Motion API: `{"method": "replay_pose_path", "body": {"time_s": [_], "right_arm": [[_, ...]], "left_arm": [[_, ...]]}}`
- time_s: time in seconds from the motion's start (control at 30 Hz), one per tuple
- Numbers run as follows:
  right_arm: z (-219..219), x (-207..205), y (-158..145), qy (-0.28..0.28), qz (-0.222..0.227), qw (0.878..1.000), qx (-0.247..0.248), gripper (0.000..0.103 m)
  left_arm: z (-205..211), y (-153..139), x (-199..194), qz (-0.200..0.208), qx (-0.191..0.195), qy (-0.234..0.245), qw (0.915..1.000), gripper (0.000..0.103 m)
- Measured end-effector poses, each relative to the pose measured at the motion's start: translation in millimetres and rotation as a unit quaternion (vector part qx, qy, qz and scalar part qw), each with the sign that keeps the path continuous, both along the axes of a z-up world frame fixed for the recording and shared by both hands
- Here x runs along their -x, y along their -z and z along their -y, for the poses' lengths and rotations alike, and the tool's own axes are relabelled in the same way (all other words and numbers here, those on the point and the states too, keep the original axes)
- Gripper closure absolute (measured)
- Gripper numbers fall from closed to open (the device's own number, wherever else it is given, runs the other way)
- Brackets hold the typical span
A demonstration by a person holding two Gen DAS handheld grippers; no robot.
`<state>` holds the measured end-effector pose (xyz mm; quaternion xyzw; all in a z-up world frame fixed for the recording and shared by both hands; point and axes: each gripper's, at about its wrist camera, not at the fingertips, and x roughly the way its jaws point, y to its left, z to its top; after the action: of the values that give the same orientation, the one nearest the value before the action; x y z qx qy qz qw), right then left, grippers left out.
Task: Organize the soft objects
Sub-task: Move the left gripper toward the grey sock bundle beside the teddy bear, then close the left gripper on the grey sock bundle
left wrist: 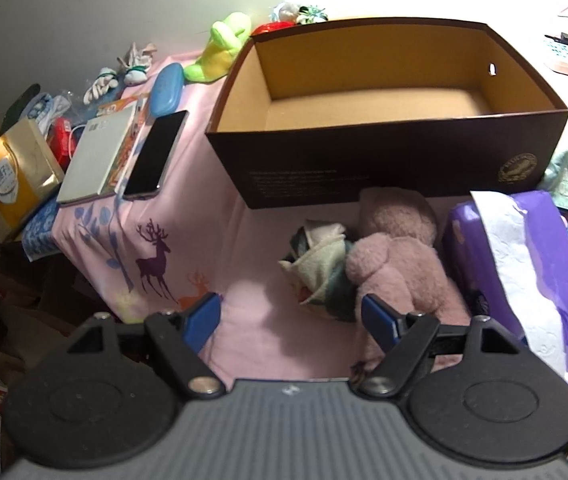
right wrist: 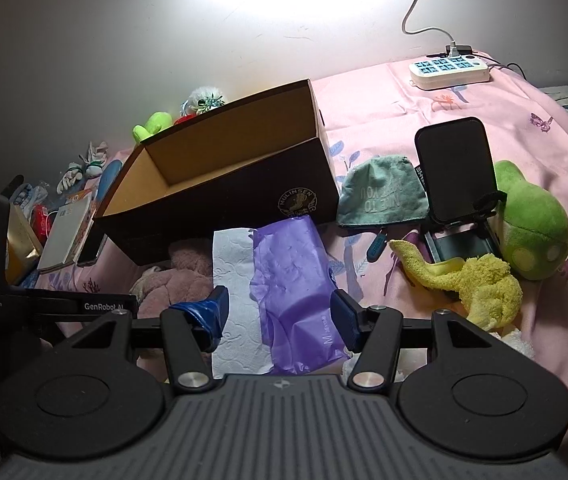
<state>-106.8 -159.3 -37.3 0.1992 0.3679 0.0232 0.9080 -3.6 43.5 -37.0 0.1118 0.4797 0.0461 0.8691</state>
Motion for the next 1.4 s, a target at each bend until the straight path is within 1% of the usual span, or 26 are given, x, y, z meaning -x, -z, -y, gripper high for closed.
{"method": "replay_pose_path", "body": {"time_s": [0.07,0.1,0.23,0.37,0.47,0.57,0.6,0.63,0.73,0.8,0.83,0.93,1.0,1.07,1.1,1.13,1.17,1.23,1.27,1.33,1.37,1.4], "right_arm": [[-0.6,-1.0,0.5,-0.002,-0.001,1.000,0.000,0.063],[-0.8,-1.8,0.4,-0.003,0.000,1.000,0.000,0.063],[0.4,-4.6,-0.6,-0.005,0.003,1.000,-0.003,0.063],[3.8,-7.2,0.5,-0.008,0.003,1.000,-0.014,0.063],[6.8,-10.8,1.2,-0.008,0.001,1.000,-0.026,0.063],[9.4,-14.8,1.8,-0.005,-0.002,1.000,-0.030,0.063],[10.3,-16.4,2.1,-0.004,-0.003,1.000,-0.030,0.063],[11.3,-18.1,2.4,-0.003,-0.004,0.999,-0.032,0.063],[12.4,-23.5,3.6,-0.001,-0.009,0.999,-0.035,0.063],[12.2,-26.2,3.4,-0.002,-0.010,0.999,-0.035,0.063],[12.2,-27.0,2.8,-0.003,-0.009,0.999,-0.034,0.063],[14.8,-28.7,0.4,-0.001,-0.005,1.000,-0.030,0.063],[19.4,-29.6,-1.2,0.006,-0.002,1.000,-0.028,0.063],[25.9,-29.0,-2.3,0.017,0.000,1.000,-0.025,0.063],[29.6,-28.2,-2.9,0.023,0.001,0.999,-0.025,0.063],[33.8,-27.1,-3.3,0.031,0.001,0.999,-0.024,0.063],[38.1,-25.7,-3.6,0.039,0.001,0.999,-0.024,0.063],[45.7,-23.7,-4.4,0.052,0.000,0.998,-0.023,0.063],[48.7,-22.7,-4.7,0.057,0.000,0.998,-0.022,0.063],[53.6,-21.0,-4.4,0.066,-0.001,0.998,-0.020,0.063],[55.5,-20.2,-4.5,0.069,-0.002,0.997,-0.020,0.063],[57.3,-19.6,-4.4,0.071,-0.002,0.997,-0.020,0.063]], "left_arm": [[-5.6,-0.1,-2.5,-0.001,0.008,-0.002,1.0000,0.023],[-9.7,-1.0,-3.1,0.001,0.018,-0.002,0.9998,0.023],[-30.6,-5.0,-4.0,0.011,0.069,0.009,0.9975,0.023],[-48.5,-4.3,3.1,0.032,0.114,0.028,0.9925,0.023],[-60.3,2.7,5.2,0.021,0.146,0.037,0.9883,0.023],[-73.7,9.4,7.7,0.000,0.195,0.041,0.9799,0.023],[-77.5,11.0,10.2,-0.002,0.208,0.042,0.9772,0.022],[-80.3,12.5,12.2,0.000,0.212,0.045,0.9762,0.022],[-83.4,14.6,13.0,0.012,0.204,0.053,0.9775,0.021],[-89.5,16.1,7.0,0.015,0.215,0.040,0.9757,0.021],[-93.7,17.4,1.8,0.014,0.231,0.028,0.9725,0.022],[-106.4,26.5,-18.1,0.005,0.287,-0.018,0.9578,0.026],[-106.3,33.7,-28.7,-0.003,0.317,-0.028,0.9482,0.026],[-102.3,41.0,-35.9,-0.017,0.336,-0.030,0.9413,0.026],[-99.9,44.3,-39.3,-0.022,0.342,-0.029,0.9391,0.026],[-97.6,46.8,-42.1,-0.023,0.343,-0.031,0.9386,0.026],[-95.5,47.7,-44.8,-0.022,0.341,-0.033,0.9392,0.032],[-92.8,48.5,-50.2,-0.024,0.346,-0.031,0.9373,0.044],[-91.3,48.8,-52.7,-0.027,0.348,-0.029,0.9366,0.048],[-87.7,51.0,-57.0,-0.030,0.340,-0.027,0.9395,0.050],[-86.1,52.5,-58.1,-0.030,0.337,-0.026,0.9408,0.056],[-85.0,53.9,-58.5,-0.031,0.335,-0.025,0.9412,0.056]]}}
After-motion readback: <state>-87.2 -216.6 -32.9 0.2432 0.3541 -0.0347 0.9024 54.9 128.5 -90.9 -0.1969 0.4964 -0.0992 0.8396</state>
